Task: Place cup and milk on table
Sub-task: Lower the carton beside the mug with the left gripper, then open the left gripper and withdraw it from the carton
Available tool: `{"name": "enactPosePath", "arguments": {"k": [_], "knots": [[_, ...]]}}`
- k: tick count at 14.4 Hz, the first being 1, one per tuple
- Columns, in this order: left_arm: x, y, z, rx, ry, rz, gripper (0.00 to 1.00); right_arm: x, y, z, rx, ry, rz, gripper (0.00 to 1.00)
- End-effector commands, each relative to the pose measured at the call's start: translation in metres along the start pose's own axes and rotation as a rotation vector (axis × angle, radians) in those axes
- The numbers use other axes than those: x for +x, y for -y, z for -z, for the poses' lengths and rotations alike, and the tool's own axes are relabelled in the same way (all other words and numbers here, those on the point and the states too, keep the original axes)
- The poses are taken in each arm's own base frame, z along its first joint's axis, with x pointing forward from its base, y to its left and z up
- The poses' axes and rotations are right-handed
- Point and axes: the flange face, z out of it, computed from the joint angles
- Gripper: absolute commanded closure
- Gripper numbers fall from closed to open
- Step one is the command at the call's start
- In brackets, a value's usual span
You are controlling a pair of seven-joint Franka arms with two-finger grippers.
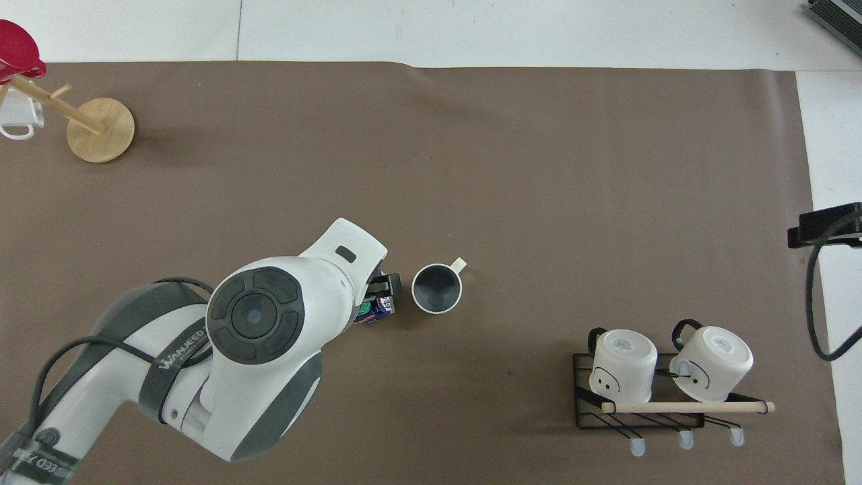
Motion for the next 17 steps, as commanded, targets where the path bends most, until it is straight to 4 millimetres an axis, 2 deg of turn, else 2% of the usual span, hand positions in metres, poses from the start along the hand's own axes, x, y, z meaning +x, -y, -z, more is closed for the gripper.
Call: {"name": "enactPosePath", "arguments": {"k": [1,3,6,9,11,15,17], "knots": [[0.009,-0.005,0.032,0.008,0.009,0.016,0.0,-0.005,0.001,-0.001,-0.001,0.005,-0.005,0.0],[0.01,-0.006,0.05,-0.001,0.036,0.026,0.0,-0.003,0.003,0.0,0.002,0.003,-0.006,0.0],[0.009,0.004,0.075,0.024,0.057,0.033,0.0,-0.002,0.005,0.002,0.002,-0.007,-0.046,0.0],[0.024,0.032,0.104,0.068,0.104,0.02,0.0,-0.002,0.004,0.002,0.008,-0.007,-0.056,0.0],[0.04,0.064,0.122,0.077,0.119,-0.012,0.0,-0.008,0.003,0.008,0.009,-0.007,-0.053,0.0],[0.08,0.15,0.156,0.08,0.14,-0.086,0.0,-0.008,0.002,0.012,0.01,-0.017,-0.055,0.0],[0.089,0.179,0.165,0.083,0.146,-0.058,0.0,-0.009,0.002,0.012,0.01,-0.019,-0.055,0.0]]}}
